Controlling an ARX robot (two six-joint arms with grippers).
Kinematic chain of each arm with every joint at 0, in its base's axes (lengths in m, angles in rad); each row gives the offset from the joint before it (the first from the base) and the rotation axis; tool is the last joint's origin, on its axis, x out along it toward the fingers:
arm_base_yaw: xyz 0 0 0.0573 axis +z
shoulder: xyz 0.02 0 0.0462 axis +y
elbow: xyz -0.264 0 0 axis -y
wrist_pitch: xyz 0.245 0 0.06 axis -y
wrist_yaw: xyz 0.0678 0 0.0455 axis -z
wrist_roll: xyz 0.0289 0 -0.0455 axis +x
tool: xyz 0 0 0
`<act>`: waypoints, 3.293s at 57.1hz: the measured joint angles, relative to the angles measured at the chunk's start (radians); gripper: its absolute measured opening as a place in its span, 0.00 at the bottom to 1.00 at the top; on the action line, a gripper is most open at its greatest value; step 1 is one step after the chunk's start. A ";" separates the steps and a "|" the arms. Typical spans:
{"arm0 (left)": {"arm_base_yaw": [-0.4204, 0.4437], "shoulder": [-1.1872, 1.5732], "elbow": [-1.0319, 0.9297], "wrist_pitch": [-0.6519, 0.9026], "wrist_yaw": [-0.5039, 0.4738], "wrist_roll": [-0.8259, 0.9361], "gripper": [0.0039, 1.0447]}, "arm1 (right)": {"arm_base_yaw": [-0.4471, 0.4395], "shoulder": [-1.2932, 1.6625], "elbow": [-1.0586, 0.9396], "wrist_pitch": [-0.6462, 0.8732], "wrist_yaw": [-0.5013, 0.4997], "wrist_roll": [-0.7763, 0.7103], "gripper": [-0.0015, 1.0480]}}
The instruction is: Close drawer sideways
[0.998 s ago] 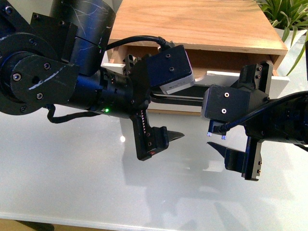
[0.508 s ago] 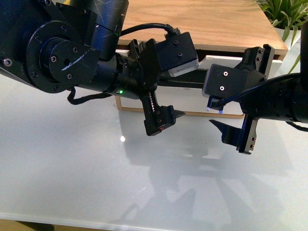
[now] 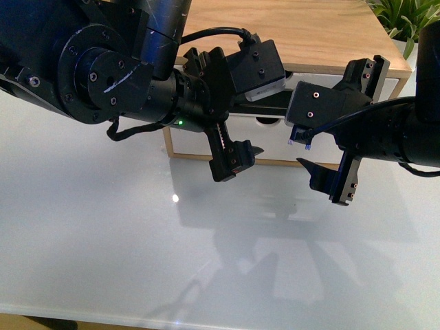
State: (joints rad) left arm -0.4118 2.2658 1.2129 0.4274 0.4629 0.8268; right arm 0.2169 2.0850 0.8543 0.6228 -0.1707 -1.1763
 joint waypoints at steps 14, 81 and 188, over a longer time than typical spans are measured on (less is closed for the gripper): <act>0.000 0.000 0.001 0.008 -0.019 -0.008 0.92 | -0.002 0.003 0.001 0.016 0.010 0.007 0.91; 0.412 -1.198 -0.833 0.240 -0.321 -0.814 0.74 | -0.133 -1.083 -0.595 0.014 0.184 0.964 0.83; 0.412 -2.259 -1.197 -0.425 -0.463 -0.825 0.01 | -0.214 -2.079 -0.837 -0.621 0.171 1.166 0.02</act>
State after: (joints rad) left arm 0.0002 0.0071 0.0162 0.0025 -0.0002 0.0021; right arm 0.0032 0.0063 0.0177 0.0013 0.0002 -0.0105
